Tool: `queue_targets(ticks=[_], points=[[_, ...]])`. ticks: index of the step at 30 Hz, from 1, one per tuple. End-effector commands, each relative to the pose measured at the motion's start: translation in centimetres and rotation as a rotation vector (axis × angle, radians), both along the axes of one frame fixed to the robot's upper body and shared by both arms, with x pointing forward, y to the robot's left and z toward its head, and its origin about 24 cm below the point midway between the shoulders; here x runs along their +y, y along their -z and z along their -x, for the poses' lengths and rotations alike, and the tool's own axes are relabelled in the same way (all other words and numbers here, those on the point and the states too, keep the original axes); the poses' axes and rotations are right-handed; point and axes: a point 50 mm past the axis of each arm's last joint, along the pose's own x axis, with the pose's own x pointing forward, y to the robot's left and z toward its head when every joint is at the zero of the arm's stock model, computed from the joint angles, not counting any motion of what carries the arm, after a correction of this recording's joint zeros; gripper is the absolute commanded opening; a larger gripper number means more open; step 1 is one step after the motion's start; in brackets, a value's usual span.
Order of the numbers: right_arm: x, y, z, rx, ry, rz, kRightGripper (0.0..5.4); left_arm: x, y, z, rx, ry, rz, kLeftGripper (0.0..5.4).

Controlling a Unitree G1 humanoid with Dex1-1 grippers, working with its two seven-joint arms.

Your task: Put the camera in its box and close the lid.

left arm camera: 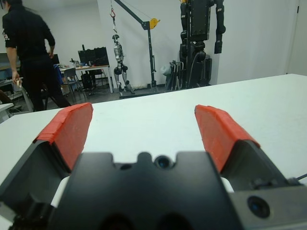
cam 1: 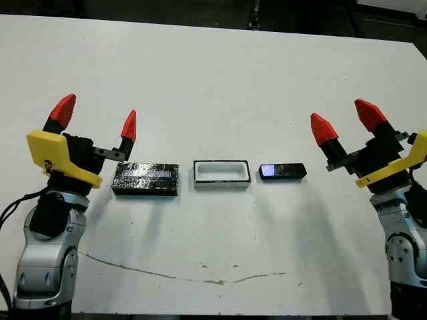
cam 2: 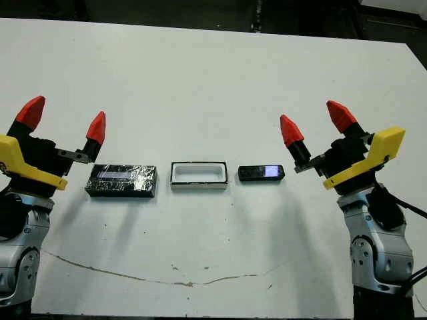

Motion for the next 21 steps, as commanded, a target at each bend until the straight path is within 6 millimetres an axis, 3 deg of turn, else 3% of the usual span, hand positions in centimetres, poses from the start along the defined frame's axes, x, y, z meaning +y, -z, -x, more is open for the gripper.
queue_targets(ticks=[1,13,21], points=[[-0.2,0.5,0.1,0.034,0.0,0.002,5.39,0.1,0.4,0.0,0.016,-0.008,-0.005,5.4],[-0.3,0.2,-0.1,0.067,-0.041,0.052,5.39,0.1,0.5,0.0,0.01,-0.014,-0.025,5.4],[-2.5,-2.8,-2.2,0.107,-0.252,0.295,5.39,0.1,0.6,0.0,0.016,-0.019,-0.018,5.4]])
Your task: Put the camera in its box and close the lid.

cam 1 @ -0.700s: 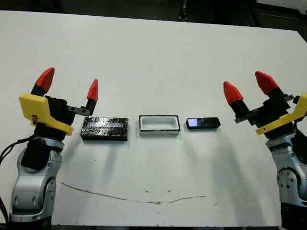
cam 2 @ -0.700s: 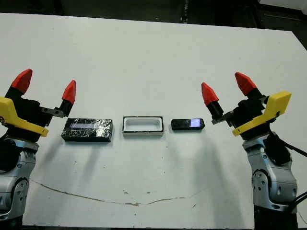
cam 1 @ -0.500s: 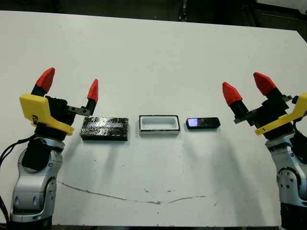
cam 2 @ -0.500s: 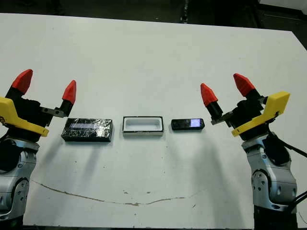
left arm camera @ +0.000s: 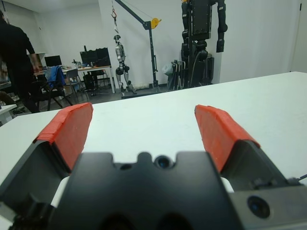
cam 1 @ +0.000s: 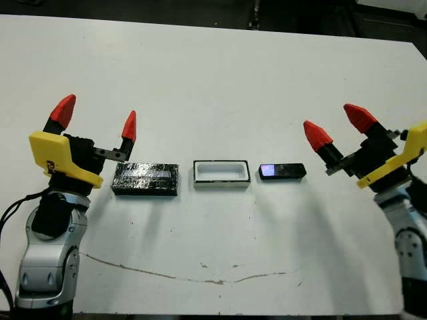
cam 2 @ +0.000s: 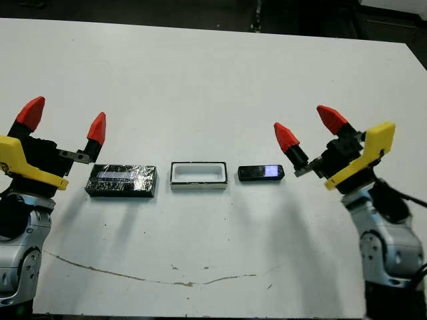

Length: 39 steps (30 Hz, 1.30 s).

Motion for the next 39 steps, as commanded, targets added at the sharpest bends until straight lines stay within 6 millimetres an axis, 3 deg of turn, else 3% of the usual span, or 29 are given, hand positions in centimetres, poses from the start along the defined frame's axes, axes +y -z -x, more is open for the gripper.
queue_targets(ticks=[1,7,13,22,39], points=[[-1.4,-2.1,-1.2,-0.001,-0.113,0.173,5.39,0.0,0.4,0.1,0.017,-0.005,-0.002,5.4],[-2.1,-4.0,-3.1,0.045,-0.299,0.427,5.39,0.0,0.4,0.0,0.014,-0.003,-0.005,5.4],[-0.8,-3.9,-3.9,0.108,-0.455,0.64,5.39,-0.1,0.4,-0.1,0.01,0.007,-0.005,5.4],[0.8,-1.3,-4.1,0.283,-0.627,0.73,5.39,0.0,0.3,-0.2,0.014,0.011,-0.009,5.4],[2.4,2.6,-4.6,0.388,-0.658,0.865,5.39,-0.1,0.3,-0.2,0.031,0.025,-0.011,5.4]])
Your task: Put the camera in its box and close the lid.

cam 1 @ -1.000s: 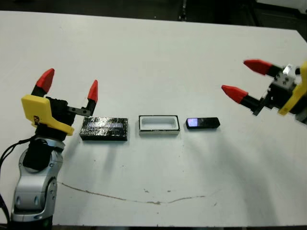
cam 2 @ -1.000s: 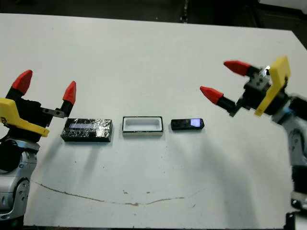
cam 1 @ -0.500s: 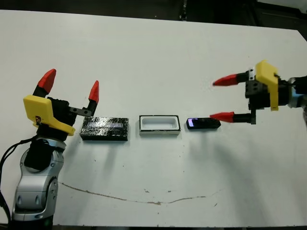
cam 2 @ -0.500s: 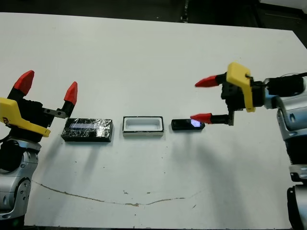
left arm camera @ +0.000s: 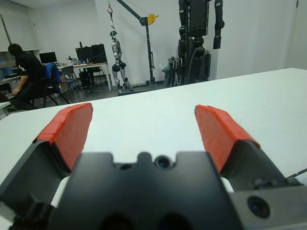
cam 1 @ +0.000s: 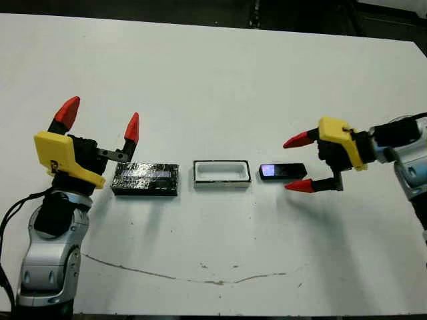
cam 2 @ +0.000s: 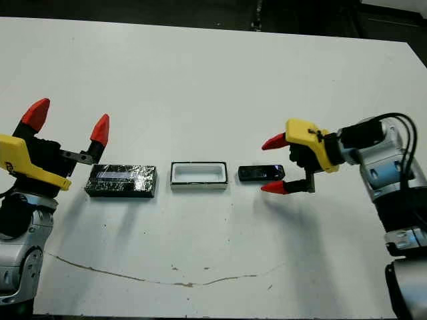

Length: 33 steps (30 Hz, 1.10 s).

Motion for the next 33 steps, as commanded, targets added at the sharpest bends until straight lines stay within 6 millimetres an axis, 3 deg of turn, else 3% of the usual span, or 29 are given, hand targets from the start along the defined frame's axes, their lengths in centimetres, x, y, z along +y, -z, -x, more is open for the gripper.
queue_targets(ticks=[1,15,33], points=[[0.1,0.5,-0.1,0.003,0.01,0.016,5.39,0.0,0.0,0.0,0.015,0.001,-0.008,5.4],[0.2,2.1,0.4,0.044,0.033,0.005,5.39,-0.1,0.1,0.0,0.015,0.005,-0.008,5.4],[0.2,2.7,0.6,0.047,0.019,0.0,3.01,0.0,0.2,0.0,0.009,-0.004,-0.008,5.4]])
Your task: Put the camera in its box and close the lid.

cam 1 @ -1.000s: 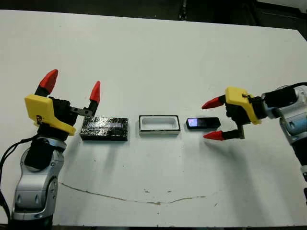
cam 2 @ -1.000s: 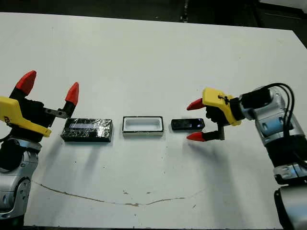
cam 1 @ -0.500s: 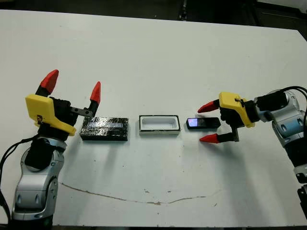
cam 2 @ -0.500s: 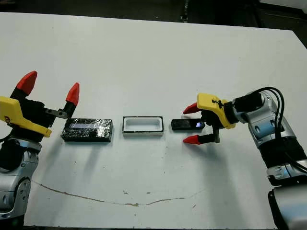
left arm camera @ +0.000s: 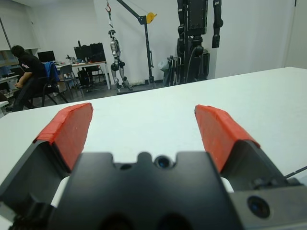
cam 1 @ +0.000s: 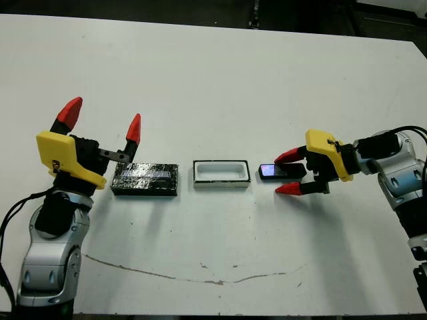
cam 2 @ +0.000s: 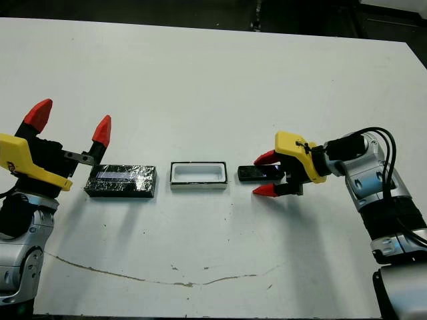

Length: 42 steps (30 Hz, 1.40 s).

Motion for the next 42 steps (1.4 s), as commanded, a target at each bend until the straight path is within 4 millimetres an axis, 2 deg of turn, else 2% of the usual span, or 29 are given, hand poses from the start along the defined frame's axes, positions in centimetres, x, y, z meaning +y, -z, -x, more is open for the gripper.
queue_targets(ticks=[1,10,20,28,32,36,39,42], points=[[-0.4,0.9,0.3,0.027,-0.001,0.053,2.91,0.1,0.1,0.0,0.006,-0.009,-0.01,5.4],[-0.2,0.7,0.3,0.041,-0.031,0.094,1.68,0.2,0.1,0.0,0.002,-0.015,-0.006,5.4],[-0.5,-0.8,0.4,0.019,-0.038,0.096,1.67,0.2,0.1,0.1,0.006,-0.02,-0.005,5.4],[-0.2,-5.0,-0.5,0.04,0.021,-0.072,1.67,0.2,0.2,0.1,0.005,-0.023,-0.007,5.4],[1.5,-7.1,-1.2,-0.014,-0.007,-0.136,1.67,0.2,0.2,0.1,0.009,-0.025,-0.011,5.4],[3.5,-8.5,-1.9,0.019,-0.02,-0.211,1.67,0.2,0.2,0.1,0.007,-0.019,-0.011,5.4],[5.3,-8.9,-2.1,-0.012,-0.066,-0.225,1.67,0.1,0.3,0.1,0.007,-0.019,-0.011,5.4],[7.0,-8.3,-2.2,0.036,-0.125,-0.263,1.67,0.1,0.3,0.1,0.013,-0.025,-0.005,5.4]])
